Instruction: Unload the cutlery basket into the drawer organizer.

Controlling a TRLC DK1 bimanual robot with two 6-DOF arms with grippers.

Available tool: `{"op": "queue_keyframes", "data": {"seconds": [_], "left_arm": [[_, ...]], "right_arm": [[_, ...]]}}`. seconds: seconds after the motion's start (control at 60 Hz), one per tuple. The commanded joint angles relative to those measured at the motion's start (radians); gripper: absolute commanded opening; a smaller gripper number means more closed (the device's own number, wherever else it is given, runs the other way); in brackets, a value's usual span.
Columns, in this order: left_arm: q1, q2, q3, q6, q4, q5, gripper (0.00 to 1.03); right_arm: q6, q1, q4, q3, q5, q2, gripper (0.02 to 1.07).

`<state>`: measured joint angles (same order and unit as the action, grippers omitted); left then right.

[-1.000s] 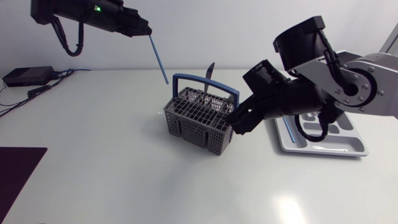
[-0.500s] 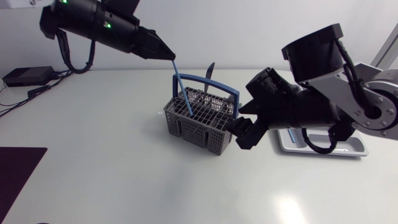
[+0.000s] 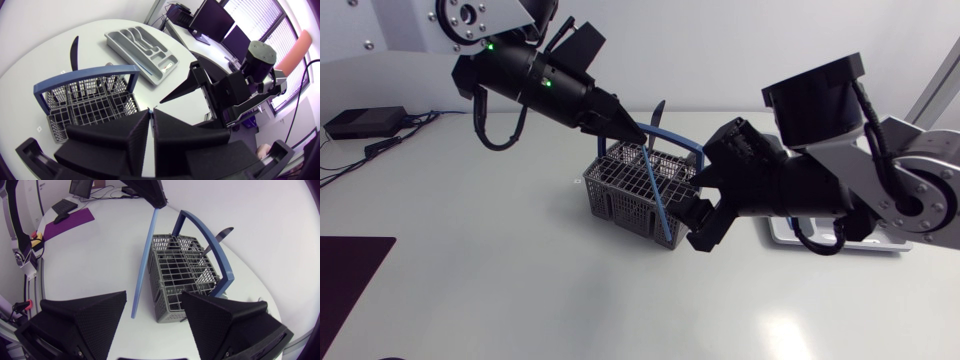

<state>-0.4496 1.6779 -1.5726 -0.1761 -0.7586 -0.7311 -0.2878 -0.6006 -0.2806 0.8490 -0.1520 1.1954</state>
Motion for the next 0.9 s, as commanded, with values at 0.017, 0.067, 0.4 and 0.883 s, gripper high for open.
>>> {"op": "queue_keyframes", "data": {"seconds": [0.017, 0.067, 0.4, 0.883], "left_arm": [[-0.015, 0.039, -0.017, 0.058, 0.001, -0.034, 0.18], [-0.018, 0.04, -0.023, 0.067, 0.001, -0.039, 0.18], [-0.021, 0.051, -0.049, 0.095, 0.002, -0.04, 0.18], [-0.021, 0.083, -0.093, 0.167, 0.048, -0.039, 0.18]], "right_arm": [[0.016, -0.007, 0.003, 0.019, 0.003, 0.032, 0.82], [0.015, -0.007, -0.002, 0.028, 0.003, 0.04, 0.82], [0.047, -0.019, -0.048, 0.078, 0.009, 0.082, 0.79], [0.114, 0.009, -0.229, 0.208, -0.006, 0.161, 0.46]]}}
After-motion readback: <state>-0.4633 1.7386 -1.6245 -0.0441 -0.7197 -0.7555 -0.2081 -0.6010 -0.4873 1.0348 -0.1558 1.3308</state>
